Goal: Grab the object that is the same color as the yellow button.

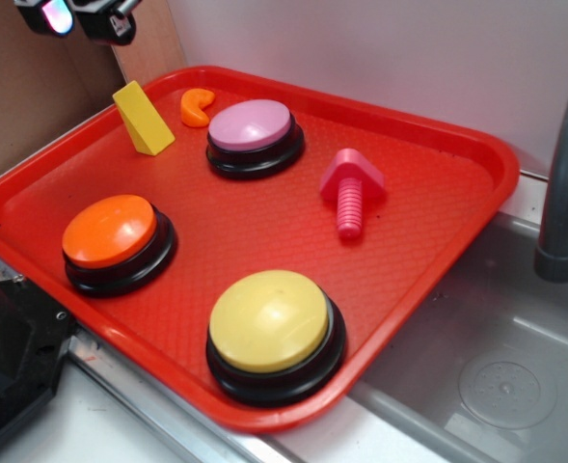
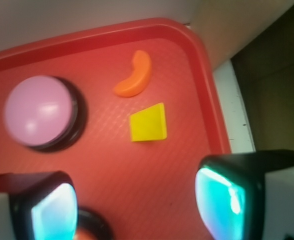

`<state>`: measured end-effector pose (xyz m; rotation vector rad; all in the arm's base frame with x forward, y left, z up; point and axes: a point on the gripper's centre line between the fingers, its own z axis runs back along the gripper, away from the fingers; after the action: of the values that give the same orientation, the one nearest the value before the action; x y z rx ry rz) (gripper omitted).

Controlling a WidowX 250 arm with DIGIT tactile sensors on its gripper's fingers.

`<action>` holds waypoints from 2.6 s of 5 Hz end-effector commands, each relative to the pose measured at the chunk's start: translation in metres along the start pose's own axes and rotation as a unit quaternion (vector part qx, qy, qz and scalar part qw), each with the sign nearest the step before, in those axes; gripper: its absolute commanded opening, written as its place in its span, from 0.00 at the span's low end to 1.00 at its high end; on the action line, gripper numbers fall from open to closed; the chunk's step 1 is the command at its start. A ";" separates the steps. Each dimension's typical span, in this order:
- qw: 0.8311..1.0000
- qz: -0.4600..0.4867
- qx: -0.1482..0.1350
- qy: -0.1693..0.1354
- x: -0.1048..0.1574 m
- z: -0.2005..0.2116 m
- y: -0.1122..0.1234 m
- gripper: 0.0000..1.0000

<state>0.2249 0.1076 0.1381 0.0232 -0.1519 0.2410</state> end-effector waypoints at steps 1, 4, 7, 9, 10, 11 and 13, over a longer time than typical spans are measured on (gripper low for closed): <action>0.999 0.037 0.012 -0.006 0.027 -0.028 0.012 1.00; 0.998 0.051 0.015 0.023 0.035 -0.081 0.004 1.00; 0.997 0.060 0.022 0.045 0.028 -0.098 0.007 0.00; 0.997 0.072 0.020 0.034 0.030 -0.086 0.009 0.00; 0.997 0.075 0.025 0.025 0.033 -0.076 0.006 0.00; 0.997 0.077 0.013 0.012 0.038 -0.056 0.003 0.00; 0.998 0.045 -0.018 -0.025 0.034 0.014 -0.048 0.00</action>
<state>0.2632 0.0647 0.1326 -0.0254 -0.1203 0.3359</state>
